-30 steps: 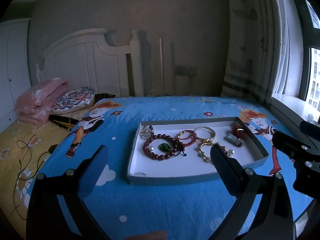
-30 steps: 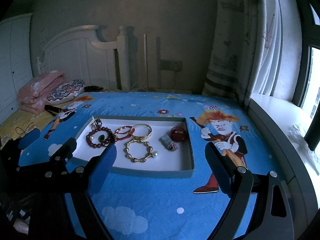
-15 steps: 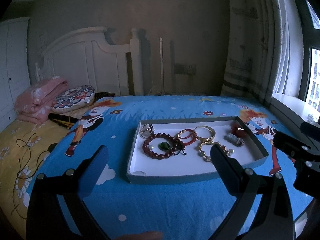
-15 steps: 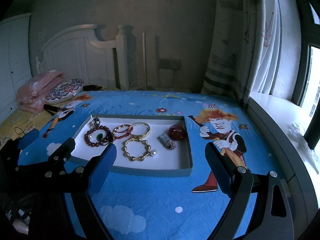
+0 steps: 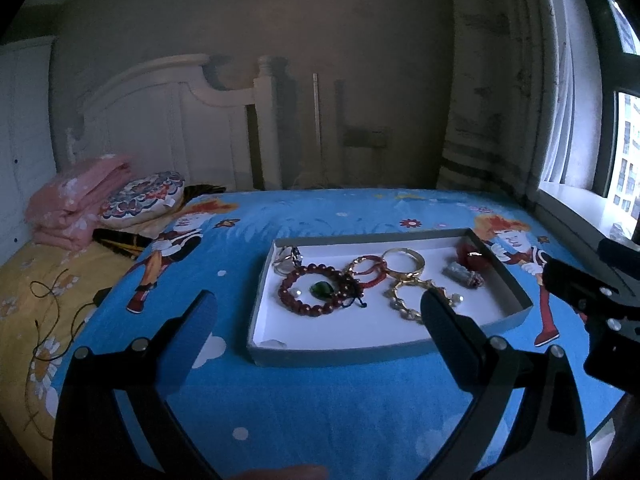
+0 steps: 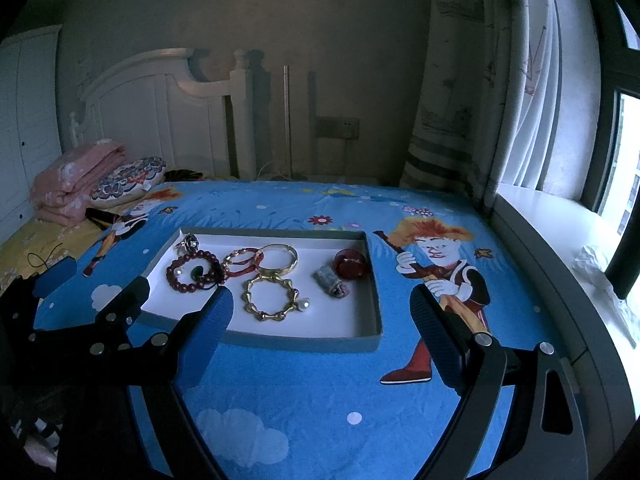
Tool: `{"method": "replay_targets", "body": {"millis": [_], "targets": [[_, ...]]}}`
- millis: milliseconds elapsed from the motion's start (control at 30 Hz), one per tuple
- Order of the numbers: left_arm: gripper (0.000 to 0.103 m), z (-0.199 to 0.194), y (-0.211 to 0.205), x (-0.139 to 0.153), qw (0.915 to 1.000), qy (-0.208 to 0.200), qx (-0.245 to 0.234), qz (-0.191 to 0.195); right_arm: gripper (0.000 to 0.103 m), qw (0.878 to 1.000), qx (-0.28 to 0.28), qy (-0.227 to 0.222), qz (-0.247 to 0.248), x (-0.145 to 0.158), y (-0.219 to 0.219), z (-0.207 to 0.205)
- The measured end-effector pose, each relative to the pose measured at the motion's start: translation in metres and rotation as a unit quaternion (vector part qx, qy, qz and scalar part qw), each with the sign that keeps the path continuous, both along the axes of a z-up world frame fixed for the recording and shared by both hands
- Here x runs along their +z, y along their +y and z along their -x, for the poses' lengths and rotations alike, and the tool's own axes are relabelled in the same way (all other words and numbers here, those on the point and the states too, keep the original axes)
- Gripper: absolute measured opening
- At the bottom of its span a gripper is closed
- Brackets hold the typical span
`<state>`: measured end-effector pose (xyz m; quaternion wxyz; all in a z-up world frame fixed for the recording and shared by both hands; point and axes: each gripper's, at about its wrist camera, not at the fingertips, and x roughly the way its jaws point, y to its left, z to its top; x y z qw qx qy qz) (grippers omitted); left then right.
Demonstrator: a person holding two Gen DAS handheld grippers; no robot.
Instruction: Organize jewelry
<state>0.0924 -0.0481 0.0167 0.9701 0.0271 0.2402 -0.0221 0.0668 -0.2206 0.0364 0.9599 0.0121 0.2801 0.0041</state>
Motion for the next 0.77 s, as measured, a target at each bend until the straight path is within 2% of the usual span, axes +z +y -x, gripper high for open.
{"method": "replay_targets", "body": {"millis": [233,333,400,667,767], "targets": [[0.098,-0.004,0.001,-0.003,0.9997,0.013,-0.008,0.017,0.085,1.0,0.001,0.001,0.001,-0.001,-0.001,0.001],[0.098,-0.003,0.004,-0.006,0.9998,0.002,0.007,0.02,0.085,1.0,0.0,0.001,0.001,-0.002,-0.002,0.001],[0.098,-0.004,0.005,-0.007,0.9996,0.0,0.022,0.016,0.085,1.0,-0.001,0.002,0.0,-0.002,-0.001,0.001],[0.098,-0.012,0.01,-0.012,0.9997,0.022,0.009,0.005,0.085,1.0,0.0,0.012,0.002,-0.011,-0.003,0.001],[0.098,-0.022,0.021,-0.017,0.9992,0.036,0.008,-0.011,0.085,1.0,0.004,0.015,0.003,-0.013,0.0,0.0]]}}
